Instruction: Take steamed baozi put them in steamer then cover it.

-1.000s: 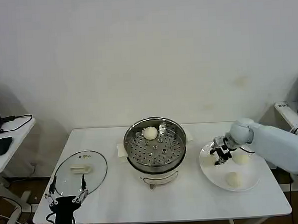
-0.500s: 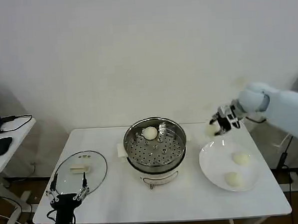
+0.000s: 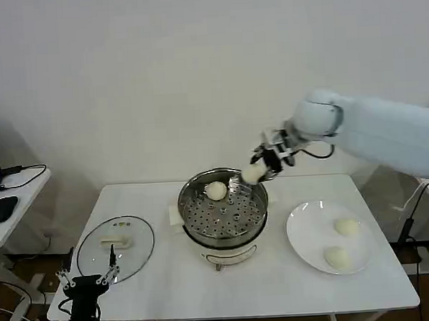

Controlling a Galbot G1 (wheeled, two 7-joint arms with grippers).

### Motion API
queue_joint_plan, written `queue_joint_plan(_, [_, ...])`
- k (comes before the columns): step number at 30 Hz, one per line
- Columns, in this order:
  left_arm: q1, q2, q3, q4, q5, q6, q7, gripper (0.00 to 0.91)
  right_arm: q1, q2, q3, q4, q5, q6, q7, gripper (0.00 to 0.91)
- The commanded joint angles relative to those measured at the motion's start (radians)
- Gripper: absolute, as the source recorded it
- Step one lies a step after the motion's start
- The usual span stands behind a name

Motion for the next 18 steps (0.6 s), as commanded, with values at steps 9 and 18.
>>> queue_joint_plan(9, [-0.007,0.072,-0.036,0.027,-0.284,-0.08,0.03,0.907,-0.104,0.304,-0.029,-0.145,0.195,-0.17,0.092,0.574])
queue_joint_plan(18, [-0.019,0.06,-0.028,0.041,-0.249,-0.1,0.033,0.907,-0.176,0.365,-0.029,-0.222,0.202,-0.242,0.131,0.574])
